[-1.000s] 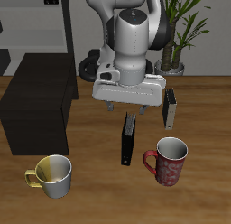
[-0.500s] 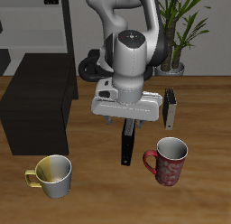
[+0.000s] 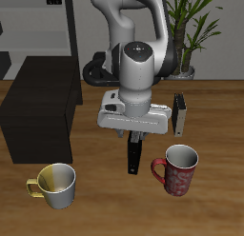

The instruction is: Place the black book in the top region of the shelf

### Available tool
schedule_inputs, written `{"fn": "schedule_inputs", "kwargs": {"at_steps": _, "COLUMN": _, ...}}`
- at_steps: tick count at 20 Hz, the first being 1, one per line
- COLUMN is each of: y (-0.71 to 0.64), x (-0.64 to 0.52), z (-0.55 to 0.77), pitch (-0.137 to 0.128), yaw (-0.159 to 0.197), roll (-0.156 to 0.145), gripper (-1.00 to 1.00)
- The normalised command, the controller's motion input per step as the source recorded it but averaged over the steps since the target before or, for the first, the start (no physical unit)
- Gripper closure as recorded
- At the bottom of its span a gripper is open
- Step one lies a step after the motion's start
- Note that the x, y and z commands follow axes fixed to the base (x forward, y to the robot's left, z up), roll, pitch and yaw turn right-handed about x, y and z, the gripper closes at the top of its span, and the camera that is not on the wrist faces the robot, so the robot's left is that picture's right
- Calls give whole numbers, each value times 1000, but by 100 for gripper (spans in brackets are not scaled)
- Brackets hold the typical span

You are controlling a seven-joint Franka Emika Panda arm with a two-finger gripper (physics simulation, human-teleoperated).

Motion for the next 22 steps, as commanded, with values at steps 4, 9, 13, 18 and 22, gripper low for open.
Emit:
{"fn": "schedule_inputs", "kwargs": {"at_steps": 4, "y": 57, "x": 61, "z": -157, "pitch": 25, "yaw": -2, "roll": 4, "gripper": 100}}
{"fn": "schedule_inputs", "kwargs": {"at_steps": 9, "y": 35, "x": 77, "z": -50, "pitch": 2, "yaw": 10, "roll": -2, "gripper": 100}}
{"fn": "schedule_inputs", "kwargs": {"at_steps": 13, "y": 55, "x": 13, "z": 116, "pitch": -7, "yaw": 4, "roll": -11, "gripper": 100}}
{"fn": "schedule_inputs", "kwargs": {"at_steps": 18, "y": 66, "x": -137, "z": 308, "pitch": -30, "yaw": 34, "roll": -31, "gripper": 100}}
{"fn": "schedule_inputs", "kwargs": {"at_steps": 22, "y": 100, "x": -205, "z": 267, "pitch": 4, "yaw": 12, "roll": -51, "gripper": 100}}
